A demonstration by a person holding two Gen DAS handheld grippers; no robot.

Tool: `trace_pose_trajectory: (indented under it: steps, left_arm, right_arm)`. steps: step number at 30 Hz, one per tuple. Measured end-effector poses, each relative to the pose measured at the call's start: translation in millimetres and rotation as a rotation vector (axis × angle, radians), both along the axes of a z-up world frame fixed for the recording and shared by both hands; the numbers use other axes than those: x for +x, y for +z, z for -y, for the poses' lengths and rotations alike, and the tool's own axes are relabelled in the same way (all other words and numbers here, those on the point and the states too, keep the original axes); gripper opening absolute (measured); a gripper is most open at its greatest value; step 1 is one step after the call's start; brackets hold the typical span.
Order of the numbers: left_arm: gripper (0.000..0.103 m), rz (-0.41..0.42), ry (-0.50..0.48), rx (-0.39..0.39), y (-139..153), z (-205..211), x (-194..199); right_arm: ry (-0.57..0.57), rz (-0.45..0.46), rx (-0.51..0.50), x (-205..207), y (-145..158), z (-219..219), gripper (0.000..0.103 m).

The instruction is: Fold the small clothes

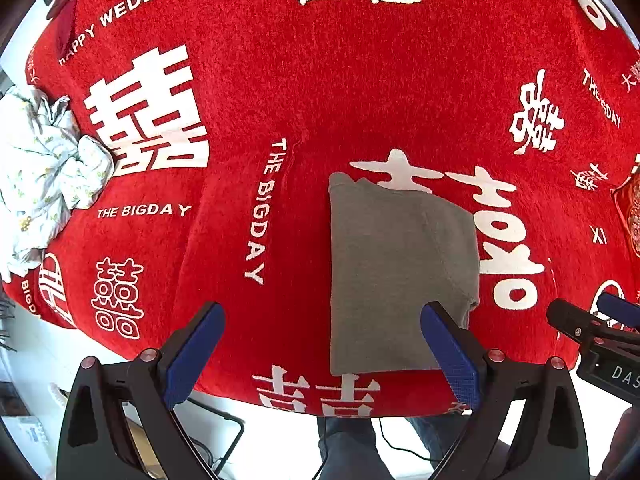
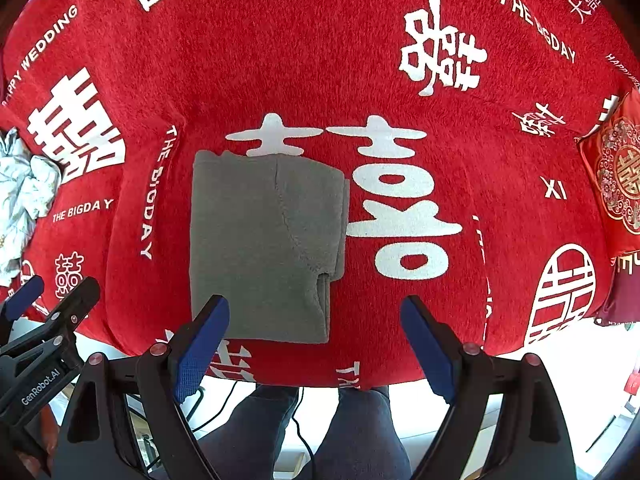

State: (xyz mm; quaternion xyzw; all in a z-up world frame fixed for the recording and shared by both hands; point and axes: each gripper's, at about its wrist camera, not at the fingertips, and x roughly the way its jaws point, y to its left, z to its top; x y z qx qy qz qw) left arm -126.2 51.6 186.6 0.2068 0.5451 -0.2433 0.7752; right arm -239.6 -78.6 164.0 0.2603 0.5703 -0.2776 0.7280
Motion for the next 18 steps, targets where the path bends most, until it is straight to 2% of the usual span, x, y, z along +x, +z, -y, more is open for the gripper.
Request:
trace_pose_trajectory:
  steps: [18]
  left_arm:
    - [0.099,-0.002,-0.008,0.001,-0.9,1.5,-2.1]
  right_arm:
    - [0.002,0.0,-0.007,1.4,-0.6,0.7,0.09]
